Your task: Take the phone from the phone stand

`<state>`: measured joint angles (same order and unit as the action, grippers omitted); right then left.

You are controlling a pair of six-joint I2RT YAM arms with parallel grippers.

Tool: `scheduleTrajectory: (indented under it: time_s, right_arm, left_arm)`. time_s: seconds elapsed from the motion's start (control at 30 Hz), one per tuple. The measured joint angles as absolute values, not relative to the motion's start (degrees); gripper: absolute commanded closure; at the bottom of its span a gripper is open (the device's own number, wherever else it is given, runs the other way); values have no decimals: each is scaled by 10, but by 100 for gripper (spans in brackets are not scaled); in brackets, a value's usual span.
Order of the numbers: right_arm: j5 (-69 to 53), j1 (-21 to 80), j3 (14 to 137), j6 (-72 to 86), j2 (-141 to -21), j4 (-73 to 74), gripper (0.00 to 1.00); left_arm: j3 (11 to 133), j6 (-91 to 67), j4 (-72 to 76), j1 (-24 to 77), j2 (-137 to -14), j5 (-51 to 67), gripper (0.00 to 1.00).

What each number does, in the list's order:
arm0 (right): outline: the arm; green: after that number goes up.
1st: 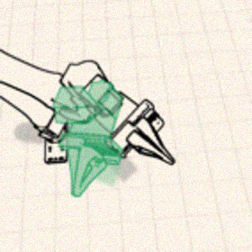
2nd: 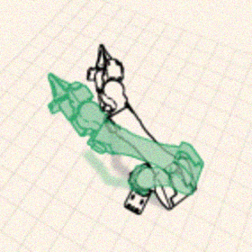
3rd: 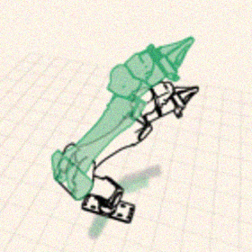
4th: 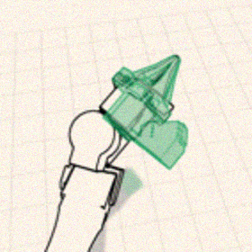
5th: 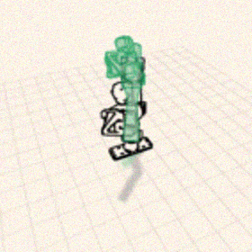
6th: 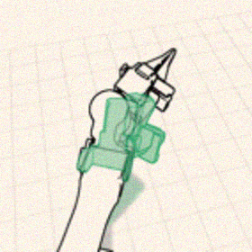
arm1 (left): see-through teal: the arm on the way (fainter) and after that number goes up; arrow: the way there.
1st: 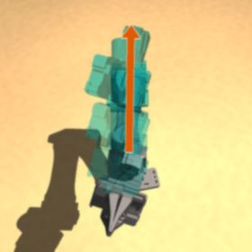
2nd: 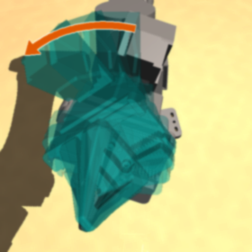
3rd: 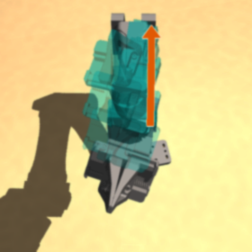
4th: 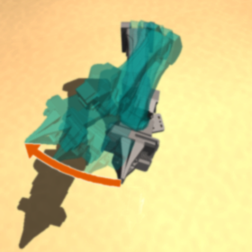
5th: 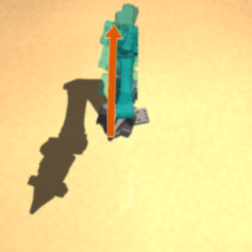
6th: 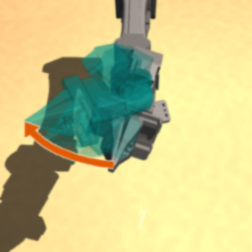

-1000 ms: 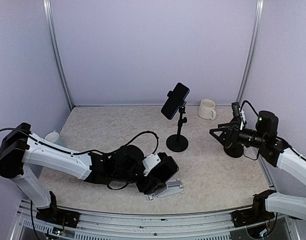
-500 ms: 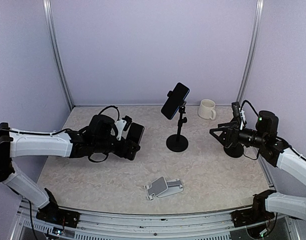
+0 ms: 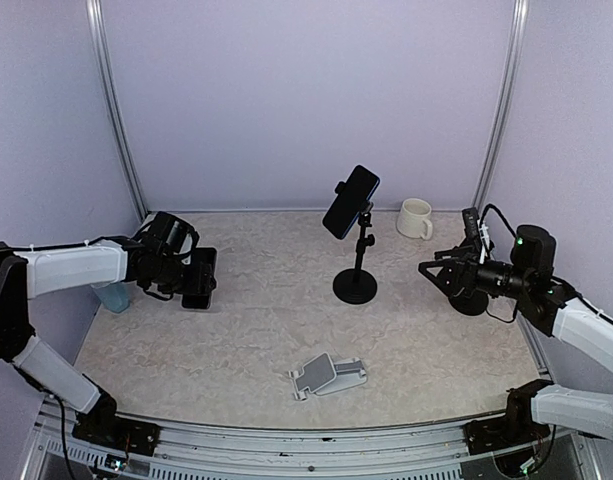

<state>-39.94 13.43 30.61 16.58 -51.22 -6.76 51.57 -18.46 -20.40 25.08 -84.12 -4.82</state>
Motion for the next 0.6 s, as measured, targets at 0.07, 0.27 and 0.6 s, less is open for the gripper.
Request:
scheduleTrajectory:
  time_s: [0.07, 0.27, 0.6]
  right_arm:
    - [-401, 134, 303, 166, -512, -71, 0]
    - [-404, 134, 301, 167, -512, -75, 0]
    - [-412, 134, 292, 176, -514, -90, 0]
  left_arm:
    - [523, -184, -220, 239, -848, -52, 54]
    - [524, -184, -272, 200, -852, -55, 55]
    - [509, -190, -319, 197, -859, -50, 55]
